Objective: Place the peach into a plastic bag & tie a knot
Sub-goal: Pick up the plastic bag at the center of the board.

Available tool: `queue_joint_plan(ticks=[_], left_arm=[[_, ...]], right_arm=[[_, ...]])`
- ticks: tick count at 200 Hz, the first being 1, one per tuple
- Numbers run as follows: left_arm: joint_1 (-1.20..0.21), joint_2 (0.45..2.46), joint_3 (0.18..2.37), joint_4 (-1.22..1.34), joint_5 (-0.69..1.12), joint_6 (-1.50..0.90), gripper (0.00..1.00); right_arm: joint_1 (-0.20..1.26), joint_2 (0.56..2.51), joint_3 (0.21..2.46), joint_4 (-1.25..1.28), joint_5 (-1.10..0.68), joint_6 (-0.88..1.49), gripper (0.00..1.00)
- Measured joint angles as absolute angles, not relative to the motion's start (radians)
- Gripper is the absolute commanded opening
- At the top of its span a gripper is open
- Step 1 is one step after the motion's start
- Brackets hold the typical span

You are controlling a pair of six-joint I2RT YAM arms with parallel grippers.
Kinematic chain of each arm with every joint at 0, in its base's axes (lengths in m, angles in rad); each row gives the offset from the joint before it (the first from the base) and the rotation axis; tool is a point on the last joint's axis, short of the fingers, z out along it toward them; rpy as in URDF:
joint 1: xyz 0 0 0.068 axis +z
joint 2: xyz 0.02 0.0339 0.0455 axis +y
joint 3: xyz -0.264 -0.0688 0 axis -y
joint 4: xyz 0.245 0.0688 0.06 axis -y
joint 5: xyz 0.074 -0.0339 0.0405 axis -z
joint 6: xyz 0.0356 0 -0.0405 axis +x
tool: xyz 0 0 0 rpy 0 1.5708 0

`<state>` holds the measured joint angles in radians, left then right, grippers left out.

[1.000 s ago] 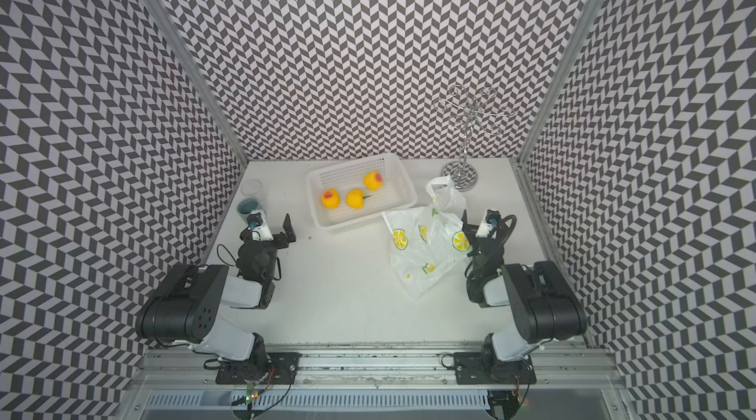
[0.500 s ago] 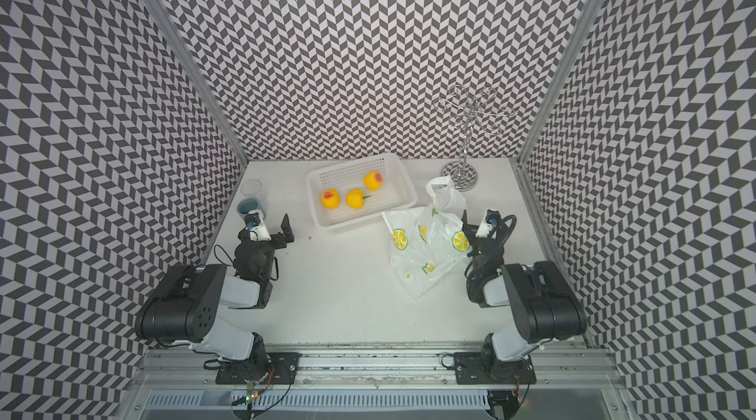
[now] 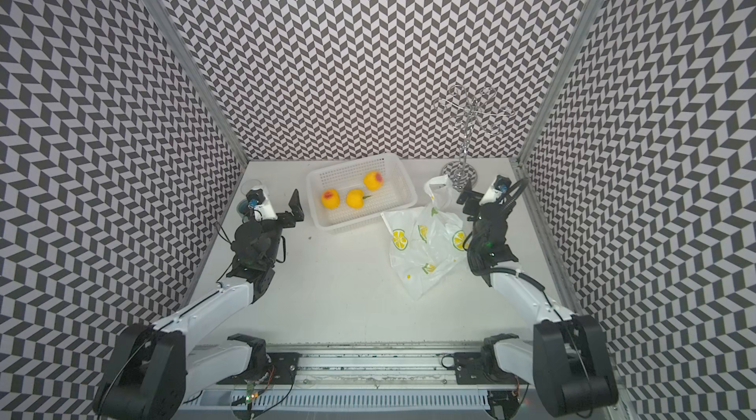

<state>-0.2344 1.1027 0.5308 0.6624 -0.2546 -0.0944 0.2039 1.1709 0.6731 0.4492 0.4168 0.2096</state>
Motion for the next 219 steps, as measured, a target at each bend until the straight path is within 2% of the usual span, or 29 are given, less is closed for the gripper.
queue_joint_plan(ticks=[14, 35, 49, 74, 95, 129, 181, 219], left_arm=[[-0.248, 1.068, 0.641, 0.53, -0.252, -0.147, 0.99], [-0.218, 1.049, 0.78, 0.352, -0.184, -0.25, 0.99], [-0.19, 1.046, 0.83, 0.276, -0.129, -0.301, 0.99], [-0.211, 1.096, 0.933, 0.133, -0.089, -0.29, 0.97], [-0.259, 1.214, 1.088, -0.001, -0.084, -0.255, 0.9], [-0.272, 1.399, 1.258, -0.196, -0.015, -0.253, 0.8], [-0.263, 1.602, 1.365, -0.362, 0.102, -0.283, 0.82], [-0.343, 1.644, 1.409, -0.393, 0.181, -0.307, 0.83]], right_arm=[[0.228, 1.137, 0.744, 0.31, 0.358, 0.267, 0.99], [0.199, 1.097, 0.779, 0.201, 0.11, 0.366, 1.0], [0.173, 1.082, 0.765, 0.185, -0.06, 0.429, 0.91], [0.172, 1.088, 0.76, 0.11, -0.217, 0.517, 0.86], [0.23, 1.13, 0.783, -0.006, -0.197, 0.526, 0.86], [0.361, 1.279, 0.917, -0.218, -0.067, 0.481, 0.86], [0.517, 1.542, 1.188, -0.359, 0.147, 0.438, 0.88], [0.433, 1.525, 1.233, -0.435, 0.235, 0.398, 0.92]])
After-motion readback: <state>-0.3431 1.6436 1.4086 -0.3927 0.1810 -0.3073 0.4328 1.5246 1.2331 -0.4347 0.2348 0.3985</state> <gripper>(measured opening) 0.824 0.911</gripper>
